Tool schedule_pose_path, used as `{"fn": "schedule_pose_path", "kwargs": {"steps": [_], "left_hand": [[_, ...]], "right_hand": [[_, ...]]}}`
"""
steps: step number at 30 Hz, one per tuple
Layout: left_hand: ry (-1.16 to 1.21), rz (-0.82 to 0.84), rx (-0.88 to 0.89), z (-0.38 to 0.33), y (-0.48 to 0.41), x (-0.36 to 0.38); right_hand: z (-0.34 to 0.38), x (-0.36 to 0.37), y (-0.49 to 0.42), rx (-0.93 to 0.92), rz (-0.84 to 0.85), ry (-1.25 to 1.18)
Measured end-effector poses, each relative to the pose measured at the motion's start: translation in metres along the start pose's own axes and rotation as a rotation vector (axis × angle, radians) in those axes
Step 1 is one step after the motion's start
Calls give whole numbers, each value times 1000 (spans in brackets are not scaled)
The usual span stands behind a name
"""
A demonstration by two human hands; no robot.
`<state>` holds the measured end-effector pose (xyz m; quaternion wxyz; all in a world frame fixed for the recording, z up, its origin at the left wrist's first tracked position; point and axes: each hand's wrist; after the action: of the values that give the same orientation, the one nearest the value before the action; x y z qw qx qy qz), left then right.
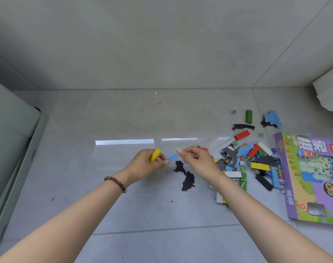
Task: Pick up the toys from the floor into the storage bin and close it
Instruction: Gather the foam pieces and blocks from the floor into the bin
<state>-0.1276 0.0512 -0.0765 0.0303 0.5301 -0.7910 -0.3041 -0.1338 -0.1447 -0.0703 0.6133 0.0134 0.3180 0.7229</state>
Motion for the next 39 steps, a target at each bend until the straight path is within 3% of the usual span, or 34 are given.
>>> {"fn": "schedule_pose_path", "kwargs": {"steps": [5, 7, 12, 15, 19, 22, 28, 39], "left_hand": [[123, 34, 4, -11, 7, 3], [200, 28, -79, -14, 8, 1], [823, 126, -320, -12, 9, -1], [943, 218, -373, -14, 10, 8], [846, 23, -366, -10, 10, 13], [712, -70, -308, 5, 11, 15], [718, -123, -296, 16, 13, 15], [789, -111, -329, 21, 13, 16]], "right_hand": [[17, 10, -2, -23, 27, -21], [20, 5, -3, -17, 7, -79], [34, -1, 2, -26, 114, -219], [36, 3, 6, -56, 121, -137], [1, -5, -5, -3, -70, 22], [-22, -4, -3, 68, -68, 260], [-14, 12, -3, 117, -132, 523], [-14, 15, -6, 173, -92, 439]]}}
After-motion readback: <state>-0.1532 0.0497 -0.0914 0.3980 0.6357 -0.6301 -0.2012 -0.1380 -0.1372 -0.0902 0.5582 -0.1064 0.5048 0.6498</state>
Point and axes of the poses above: each hand's wrist, its own y-axis away from the middle knuckle, its own x-axis out of the palm, z = x × y, and after that the axes turned 3 degrees about y, right-handed
